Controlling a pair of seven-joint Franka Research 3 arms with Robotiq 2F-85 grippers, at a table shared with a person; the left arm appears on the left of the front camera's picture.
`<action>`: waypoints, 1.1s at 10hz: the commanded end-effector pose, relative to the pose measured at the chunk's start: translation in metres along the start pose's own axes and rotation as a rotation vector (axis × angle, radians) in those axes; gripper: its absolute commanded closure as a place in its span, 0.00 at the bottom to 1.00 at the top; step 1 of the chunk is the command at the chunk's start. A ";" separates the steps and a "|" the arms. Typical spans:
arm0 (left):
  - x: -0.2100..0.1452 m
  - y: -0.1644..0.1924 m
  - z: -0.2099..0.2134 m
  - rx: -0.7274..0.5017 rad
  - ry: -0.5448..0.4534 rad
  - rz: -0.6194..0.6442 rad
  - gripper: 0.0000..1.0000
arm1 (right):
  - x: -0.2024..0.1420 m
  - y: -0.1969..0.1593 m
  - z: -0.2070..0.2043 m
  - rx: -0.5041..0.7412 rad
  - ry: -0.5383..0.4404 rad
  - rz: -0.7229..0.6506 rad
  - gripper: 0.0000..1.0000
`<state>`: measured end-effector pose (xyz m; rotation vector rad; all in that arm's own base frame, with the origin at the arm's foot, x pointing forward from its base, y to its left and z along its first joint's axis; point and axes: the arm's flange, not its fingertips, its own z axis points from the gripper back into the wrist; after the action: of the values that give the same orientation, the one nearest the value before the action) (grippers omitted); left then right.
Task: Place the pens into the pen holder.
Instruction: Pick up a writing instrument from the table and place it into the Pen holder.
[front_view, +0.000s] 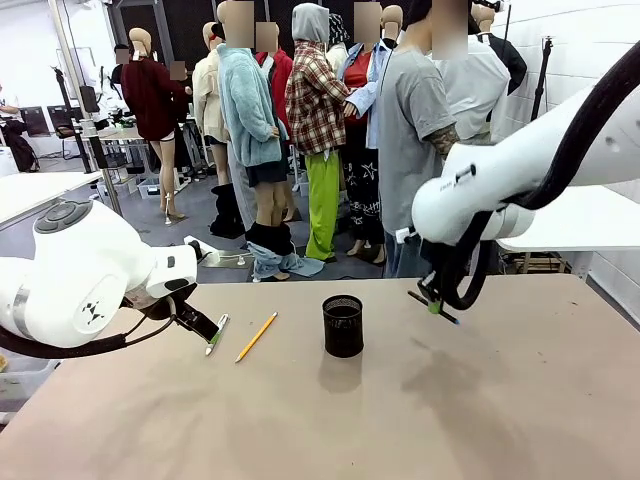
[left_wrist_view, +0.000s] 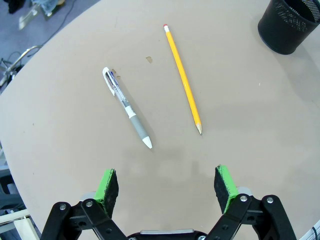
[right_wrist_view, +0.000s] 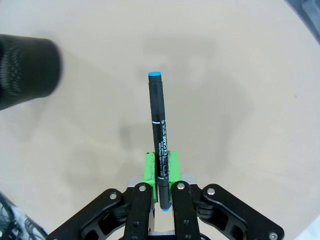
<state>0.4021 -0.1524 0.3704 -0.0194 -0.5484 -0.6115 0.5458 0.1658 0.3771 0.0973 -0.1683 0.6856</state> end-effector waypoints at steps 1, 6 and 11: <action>0.000 0.002 0.001 0.000 -0.002 0.004 0.00 | -0.014 0.001 0.029 0.114 -0.080 0.072 1.00; 0.000 0.002 0.001 0.000 -0.002 0.004 0.00 | -0.001 0.047 0.061 0.442 -0.355 0.343 1.00; 0.000 0.002 0.001 0.000 -0.002 0.004 0.00 | 0.021 0.080 0.036 0.713 -0.575 0.453 1.00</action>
<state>0.4022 -0.1524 0.3704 -0.0190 -0.5484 -0.6114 0.5007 0.2351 0.4184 0.9059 -0.4851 1.1353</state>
